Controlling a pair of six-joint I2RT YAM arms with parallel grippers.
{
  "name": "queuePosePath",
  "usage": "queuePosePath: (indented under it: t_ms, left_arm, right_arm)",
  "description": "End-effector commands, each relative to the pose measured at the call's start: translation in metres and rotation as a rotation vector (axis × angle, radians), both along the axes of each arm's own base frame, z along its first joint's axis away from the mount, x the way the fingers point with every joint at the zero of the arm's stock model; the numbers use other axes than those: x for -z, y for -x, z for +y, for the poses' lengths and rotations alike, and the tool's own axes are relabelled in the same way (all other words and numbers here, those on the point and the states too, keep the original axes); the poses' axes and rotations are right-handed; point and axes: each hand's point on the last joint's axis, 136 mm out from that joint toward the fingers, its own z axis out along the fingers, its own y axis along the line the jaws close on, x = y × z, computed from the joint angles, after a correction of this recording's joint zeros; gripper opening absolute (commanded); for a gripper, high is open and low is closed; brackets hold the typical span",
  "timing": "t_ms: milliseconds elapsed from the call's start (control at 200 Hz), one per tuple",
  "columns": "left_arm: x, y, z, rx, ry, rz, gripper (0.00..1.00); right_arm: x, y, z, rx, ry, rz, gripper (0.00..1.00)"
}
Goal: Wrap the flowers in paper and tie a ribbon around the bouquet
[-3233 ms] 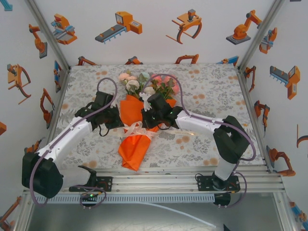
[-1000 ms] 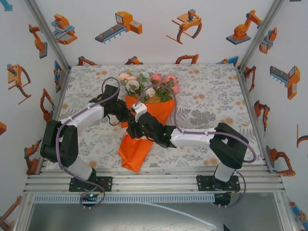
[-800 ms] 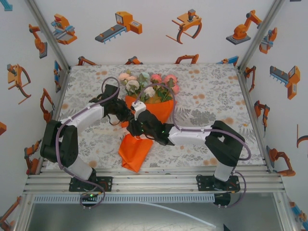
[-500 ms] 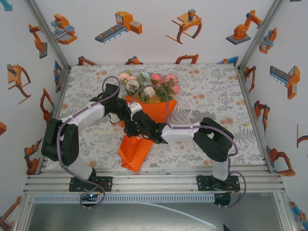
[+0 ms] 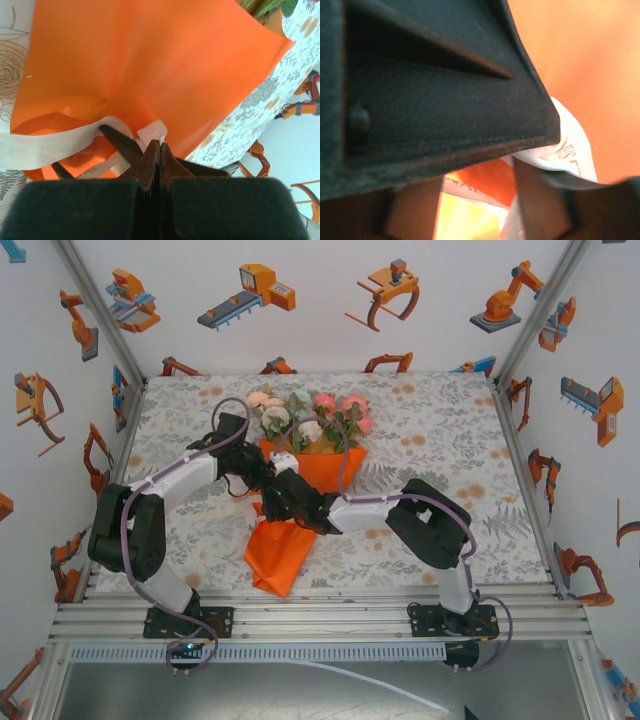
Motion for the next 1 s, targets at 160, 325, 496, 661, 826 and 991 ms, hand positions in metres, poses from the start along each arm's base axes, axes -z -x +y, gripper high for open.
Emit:
queuePosePath:
  t_ms: [160, 325, 496, 661, 826, 991]
  left_arm:
    - [-0.012, -0.002, -0.008, 0.035, 0.023, -0.022, 0.0]
    - [-0.012, -0.003, -0.006, 0.035, 0.018, -0.024, 0.0]
    - [-0.011, -0.005, 0.003, 0.025, -0.006, -0.023, 0.0]
    - [-0.009, -0.007, 0.012, 0.016, -0.021, -0.022, 0.0]
    - [-0.008, -0.007, 0.015, 0.016, -0.021, -0.017, 0.0]
    - [-0.011, -0.005, 0.019, 0.022, -0.03, -0.022, 0.0]
  right_arm:
    - [-0.015, -0.007, 0.001, 0.011, -0.078, 0.023, 0.1]
    - [-0.037, 0.003, 0.001, -0.046, -0.127, -0.006, 0.0]
    - [-0.068, 0.014, -0.005, -0.107, -0.151, -0.065, 0.0]
    - [-0.093, 0.022, -0.02, -0.131, -0.156, -0.145, 0.0]
    - [-0.106, 0.025, -0.033, -0.134, -0.135, -0.199, 0.0]
    - [-0.126, 0.023, -0.055, -0.076, -0.126, -0.273, 0.0]
